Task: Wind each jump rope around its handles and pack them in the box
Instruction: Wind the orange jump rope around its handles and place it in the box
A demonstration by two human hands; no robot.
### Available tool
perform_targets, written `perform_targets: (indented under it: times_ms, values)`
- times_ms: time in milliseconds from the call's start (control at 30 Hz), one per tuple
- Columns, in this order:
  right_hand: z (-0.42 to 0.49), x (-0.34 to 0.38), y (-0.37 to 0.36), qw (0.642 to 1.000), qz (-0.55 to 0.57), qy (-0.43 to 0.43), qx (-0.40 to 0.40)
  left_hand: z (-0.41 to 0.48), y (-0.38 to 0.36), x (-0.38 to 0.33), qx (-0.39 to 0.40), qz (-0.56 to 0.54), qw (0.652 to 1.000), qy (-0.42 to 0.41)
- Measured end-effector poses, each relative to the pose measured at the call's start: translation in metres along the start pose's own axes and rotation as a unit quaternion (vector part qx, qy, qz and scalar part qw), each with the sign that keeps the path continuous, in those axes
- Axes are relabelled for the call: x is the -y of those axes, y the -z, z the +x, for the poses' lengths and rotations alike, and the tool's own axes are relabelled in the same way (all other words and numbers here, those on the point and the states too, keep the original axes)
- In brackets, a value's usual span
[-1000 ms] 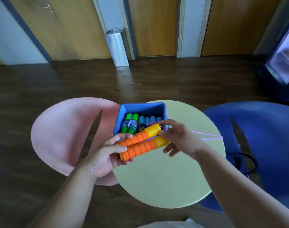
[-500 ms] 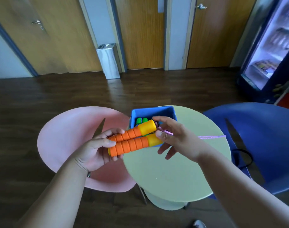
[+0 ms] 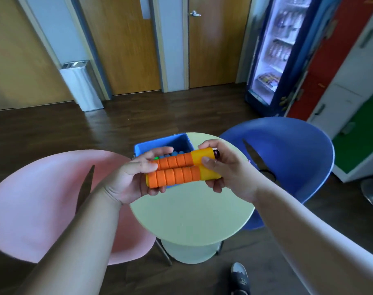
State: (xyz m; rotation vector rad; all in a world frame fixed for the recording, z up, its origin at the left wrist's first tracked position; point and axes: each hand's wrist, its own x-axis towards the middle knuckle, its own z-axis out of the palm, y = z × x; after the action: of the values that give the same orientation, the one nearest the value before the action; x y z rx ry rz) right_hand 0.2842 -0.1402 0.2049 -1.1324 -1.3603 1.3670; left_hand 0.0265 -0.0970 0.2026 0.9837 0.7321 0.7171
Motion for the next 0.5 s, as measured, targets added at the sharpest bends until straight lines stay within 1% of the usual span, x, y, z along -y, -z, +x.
perform_targets:
  times_ms: [67,133,167,200,267,300,367,433,500]
  values:
    - [-0.004,0.007,0.012,0.999,0.023,0.000,-0.033,0.018,-0.002,0.001,-0.011,-0.057,0.998,-0.012]
    - [-0.008,0.015,0.025,0.997,0.052,-0.001,-0.048,0.041,-0.004,0.013,-0.063,-0.121,0.990,-0.028]
    - [-0.009,0.020,0.031,0.997,0.061,-0.003,-0.050,0.054,-0.009,0.021,-0.095,-0.119,0.988,-0.033]
    - [-0.009,0.024,0.036,0.997,0.066,-0.005,-0.050,0.068,-0.018,0.031,-0.115,-0.087,0.989,-0.039]
    - [-0.005,0.031,0.045,0.996,0.076,-0.009,-0.050,0.093,-0.045,0.051,-0.129,0.010,0.991,-0.045]
    - [-0.002,0.033,0.049,0.995,0.080,-0.010,-0.051,0.103,-0.060,0.059,-0.111,0.040,0.992,-0.039]
    - [0.007,0.038,0.058,0.995,0.086,-0.009,-0.053,0.121,-0.088,0.071,-0.038,0.084,0.995,-0.030]
    - [0.015,0.042,0.068,0.994,0.091,-0.010,-0.059,0.136,-0.112,0.076,0.014,0.111,0.992,-0.049]
    - [0.022,0.045,0.080,0.993,0.099,-0.014,-0.068,0.146,-0.129,0.077,0.021,0.108,0.991,-0.077]
